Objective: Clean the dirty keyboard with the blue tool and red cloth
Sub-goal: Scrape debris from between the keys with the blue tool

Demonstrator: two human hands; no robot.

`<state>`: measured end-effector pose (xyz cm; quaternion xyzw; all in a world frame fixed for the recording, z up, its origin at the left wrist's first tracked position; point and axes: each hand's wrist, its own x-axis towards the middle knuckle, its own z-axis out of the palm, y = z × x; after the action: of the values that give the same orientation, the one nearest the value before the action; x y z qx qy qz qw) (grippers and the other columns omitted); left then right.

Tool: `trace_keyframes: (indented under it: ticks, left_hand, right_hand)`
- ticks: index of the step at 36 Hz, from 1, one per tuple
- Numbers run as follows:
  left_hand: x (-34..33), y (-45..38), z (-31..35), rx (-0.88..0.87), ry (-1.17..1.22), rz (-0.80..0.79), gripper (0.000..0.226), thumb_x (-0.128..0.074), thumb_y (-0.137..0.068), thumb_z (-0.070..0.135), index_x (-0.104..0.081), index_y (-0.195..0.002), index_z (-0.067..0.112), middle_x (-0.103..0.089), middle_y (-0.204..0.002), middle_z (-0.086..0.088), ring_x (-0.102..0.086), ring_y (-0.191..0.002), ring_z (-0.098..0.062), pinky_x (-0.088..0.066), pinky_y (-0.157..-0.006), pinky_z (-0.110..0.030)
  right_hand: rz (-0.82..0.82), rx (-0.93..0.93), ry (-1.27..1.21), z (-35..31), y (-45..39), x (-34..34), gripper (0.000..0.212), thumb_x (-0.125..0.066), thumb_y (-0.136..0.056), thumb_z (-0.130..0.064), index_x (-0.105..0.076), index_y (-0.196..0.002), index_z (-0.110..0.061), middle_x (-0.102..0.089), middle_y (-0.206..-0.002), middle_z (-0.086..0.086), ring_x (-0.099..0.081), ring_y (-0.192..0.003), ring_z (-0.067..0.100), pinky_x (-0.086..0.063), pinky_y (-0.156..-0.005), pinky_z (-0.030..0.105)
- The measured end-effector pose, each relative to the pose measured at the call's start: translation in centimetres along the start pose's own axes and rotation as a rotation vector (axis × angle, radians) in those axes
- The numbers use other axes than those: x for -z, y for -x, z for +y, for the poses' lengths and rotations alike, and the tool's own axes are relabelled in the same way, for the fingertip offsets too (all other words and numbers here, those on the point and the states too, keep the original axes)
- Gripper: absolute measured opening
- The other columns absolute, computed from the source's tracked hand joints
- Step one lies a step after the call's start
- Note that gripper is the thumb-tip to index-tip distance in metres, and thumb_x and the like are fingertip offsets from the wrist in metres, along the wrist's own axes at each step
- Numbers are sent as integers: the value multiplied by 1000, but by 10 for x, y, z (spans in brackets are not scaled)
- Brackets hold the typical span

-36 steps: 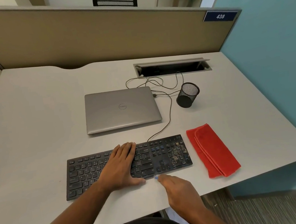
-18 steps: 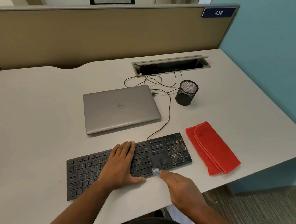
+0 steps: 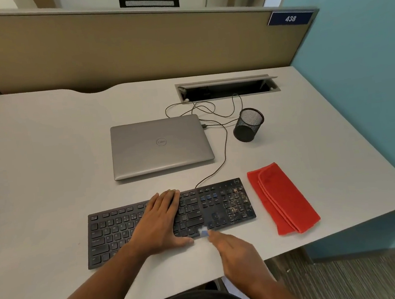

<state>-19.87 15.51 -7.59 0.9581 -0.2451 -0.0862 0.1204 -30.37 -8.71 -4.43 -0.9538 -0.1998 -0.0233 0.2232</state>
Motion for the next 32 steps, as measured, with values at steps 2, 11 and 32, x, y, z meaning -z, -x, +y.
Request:
trace_keyframes:
  ticks: [2,11,32]
  left_hand:
    - [0,0,0,-2,-1,1,138,-40,-69,103,5,-165,15,-3,-173,-5,0,-159,-21,10,-126,-39]
    - [1,1,0,-1,5,3,138,-40,-70,103,6,-165,15,-2,-173,-6,1,-159,-22,12,-125,-38]
    - [3,2,1,-2,4,-8,137,-39,-70,103,10,-165,16,1,-173,-4,5,-159,-20,12,-126,-39]
  right_hand:
    - [25,-52,10,8,-1,8,44,-70,-82,-6,-68,-125,-15,-74,-109,-2,-70,-93,9,-55,-85,19]
    - [128,-276,55,32,7,32,26,-63,-92,-10,-69,-117,-15,-75,-97,-5,-70,-79,8,-53,-71,15]
    - [-218,-413,37,13,-55,48,12,-54,-103,-23,-58,-112,-29,-60,-86,-13,-56,-71,3,-37,-59,9]
